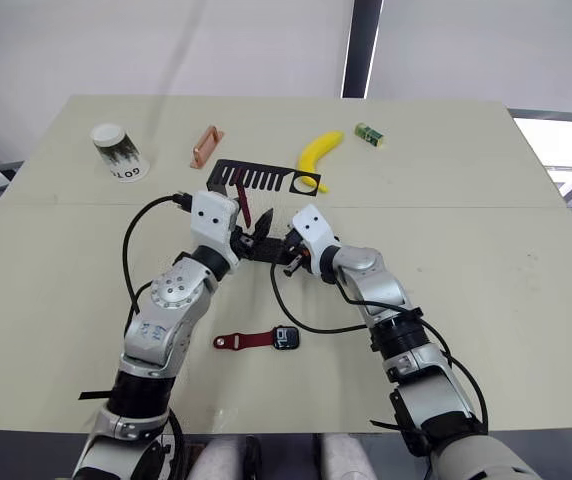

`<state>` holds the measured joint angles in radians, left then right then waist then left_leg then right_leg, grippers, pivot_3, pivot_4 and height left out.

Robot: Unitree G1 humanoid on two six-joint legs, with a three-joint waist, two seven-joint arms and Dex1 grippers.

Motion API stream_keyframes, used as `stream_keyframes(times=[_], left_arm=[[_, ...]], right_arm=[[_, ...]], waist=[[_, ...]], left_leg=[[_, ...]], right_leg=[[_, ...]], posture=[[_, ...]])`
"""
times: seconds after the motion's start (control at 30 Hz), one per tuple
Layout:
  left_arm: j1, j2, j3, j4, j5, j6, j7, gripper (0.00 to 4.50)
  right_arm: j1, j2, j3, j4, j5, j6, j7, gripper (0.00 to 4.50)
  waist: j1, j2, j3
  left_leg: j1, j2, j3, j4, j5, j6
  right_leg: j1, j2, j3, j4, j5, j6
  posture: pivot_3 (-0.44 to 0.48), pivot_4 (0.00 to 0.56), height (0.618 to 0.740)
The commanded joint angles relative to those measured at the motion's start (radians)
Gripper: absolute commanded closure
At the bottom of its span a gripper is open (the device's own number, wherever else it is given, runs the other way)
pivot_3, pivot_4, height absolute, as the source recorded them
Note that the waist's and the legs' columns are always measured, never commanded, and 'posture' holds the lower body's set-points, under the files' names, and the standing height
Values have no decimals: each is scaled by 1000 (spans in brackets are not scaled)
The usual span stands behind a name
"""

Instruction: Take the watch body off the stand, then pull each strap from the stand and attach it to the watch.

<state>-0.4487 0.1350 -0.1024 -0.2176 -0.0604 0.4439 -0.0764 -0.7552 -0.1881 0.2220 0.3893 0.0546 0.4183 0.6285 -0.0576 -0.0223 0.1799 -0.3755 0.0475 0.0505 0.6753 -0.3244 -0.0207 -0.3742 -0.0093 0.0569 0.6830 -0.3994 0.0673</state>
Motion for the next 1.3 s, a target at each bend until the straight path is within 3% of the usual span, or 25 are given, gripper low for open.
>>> stream_keyframes(times=[0.03, 0.1, 0.13, 0.9, 1.3], left_arm=[[-24, -14, -11, -16, 27, -32, 3, 3435], [-22, -12, -14, -22, 39, -36, 2, 4254], [-19, -9, -14, -27, 46, -39, 0, 4450], [49, 1, -12, -162, 89, -43, -20, 4450], [183, 113, 76, -398, -7, 83, -146, 4450]], right_arm=[[29, -16, 9, 19, -26, 40, -11, 4500], [32, -19, 8, 15, -26, 43, -11, 4500], [33, -20, 8, 13, -25, 44, -11, 4500], [15, -24, 10, 27, -26, 46, -4, 4500], [4, -26, 3, 46, -23, 28, -2, 4500]], waist=[[1, 0, 0], [1, 0, 0], [1, 0, 0], [1, 0, 0], [1, 0, 0]], left_leg=[[0, 0, 0, 0, 0, 0], [0, 0, 0, 0, 0, 0], [0, 0, 0, 0, 0, 0], [0, 0, 0, -1, 0, 0], [0, 0, 0, -3, 0, 0]], right_leg=[[0, 0, 0, 0, 0, 0], [0, 0, 0, 0, 0, 0], [0, 0, 0, 0, 0, 0], [0, 0, 0, -1, 0, 0], [0, 0, 0, -2, 0, 0]], posture=[[0, 150, 740], [0, 150, 740], [0, 150, 740], [0, 150, 740], [0, 150, 740]])
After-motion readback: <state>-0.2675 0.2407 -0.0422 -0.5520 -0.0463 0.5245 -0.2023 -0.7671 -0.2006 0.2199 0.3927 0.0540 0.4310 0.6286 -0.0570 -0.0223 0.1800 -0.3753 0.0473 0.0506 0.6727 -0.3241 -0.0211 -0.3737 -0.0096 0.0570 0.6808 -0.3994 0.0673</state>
